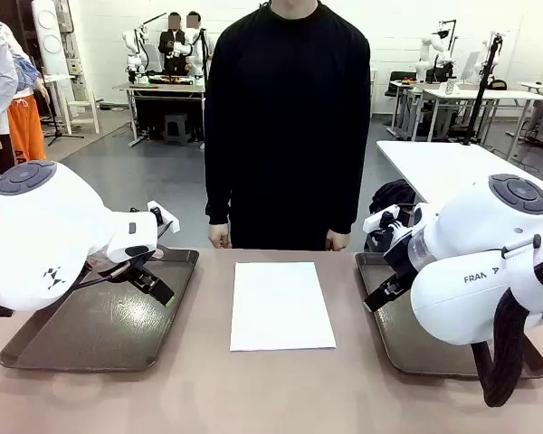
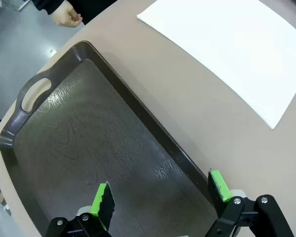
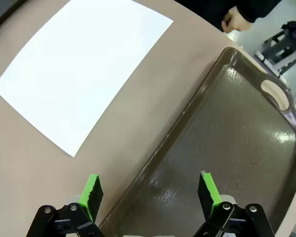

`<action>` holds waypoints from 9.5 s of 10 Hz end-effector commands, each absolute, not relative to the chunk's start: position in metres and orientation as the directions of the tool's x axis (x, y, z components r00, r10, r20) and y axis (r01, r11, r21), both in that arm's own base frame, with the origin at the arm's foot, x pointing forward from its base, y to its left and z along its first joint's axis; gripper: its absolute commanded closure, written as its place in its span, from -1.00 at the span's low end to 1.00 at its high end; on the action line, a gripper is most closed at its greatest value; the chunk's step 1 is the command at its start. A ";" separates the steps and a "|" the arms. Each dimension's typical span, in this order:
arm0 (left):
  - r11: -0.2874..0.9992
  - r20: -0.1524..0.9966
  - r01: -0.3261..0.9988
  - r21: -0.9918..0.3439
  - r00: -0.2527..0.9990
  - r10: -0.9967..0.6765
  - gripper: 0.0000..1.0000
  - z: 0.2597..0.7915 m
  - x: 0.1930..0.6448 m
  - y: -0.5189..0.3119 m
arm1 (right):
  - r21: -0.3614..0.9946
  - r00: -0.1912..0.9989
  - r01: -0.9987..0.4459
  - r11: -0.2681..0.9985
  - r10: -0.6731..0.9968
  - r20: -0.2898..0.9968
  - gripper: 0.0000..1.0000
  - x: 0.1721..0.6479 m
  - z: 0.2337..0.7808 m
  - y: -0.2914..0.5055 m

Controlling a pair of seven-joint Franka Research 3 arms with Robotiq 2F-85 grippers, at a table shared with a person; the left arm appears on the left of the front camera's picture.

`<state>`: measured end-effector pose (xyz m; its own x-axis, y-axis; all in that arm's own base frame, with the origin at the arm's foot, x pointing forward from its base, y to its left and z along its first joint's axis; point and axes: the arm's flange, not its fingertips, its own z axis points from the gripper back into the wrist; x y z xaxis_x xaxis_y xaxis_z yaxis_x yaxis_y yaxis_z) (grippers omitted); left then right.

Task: Sort the A4 documents.
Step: Receive the A4 Paper.

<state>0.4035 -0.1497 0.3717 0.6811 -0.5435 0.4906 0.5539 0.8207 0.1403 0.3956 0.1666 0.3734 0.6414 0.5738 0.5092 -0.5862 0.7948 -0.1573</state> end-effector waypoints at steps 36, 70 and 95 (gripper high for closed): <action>0.784 0.697 0.619 -0.055 0.586 -0.414 -1.00 0.466 0.323 -0.029 | 0.107 0.529 -0.648 0.754 0.344 0.776 -1.00 0.339 0.492 -0.009; 0.770 0.691 0.635 -0.064 0.585 -0.425 -1.00 0.506 0.368 -0.026 | 0.104 0.544 -0.634 0.766 0.346 0.764 -1.00 0.358 0.517 -0.012; 0.770 0.691 0.635 -0.064 0.585 -0.425 -1.00 0.506 0.368 -0.026 | 0.702 0.902 -0.391 0.595 0.097 0.420 -1.00 0.421 0.431 0.062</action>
<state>0.3677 -0.0266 0.5059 0.5848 -0.4271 0.6897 0.6351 0.7700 -0.0617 0.3963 0.0547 0.4348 0.8828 0.1284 0.4519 -0.4220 0.6396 0.6425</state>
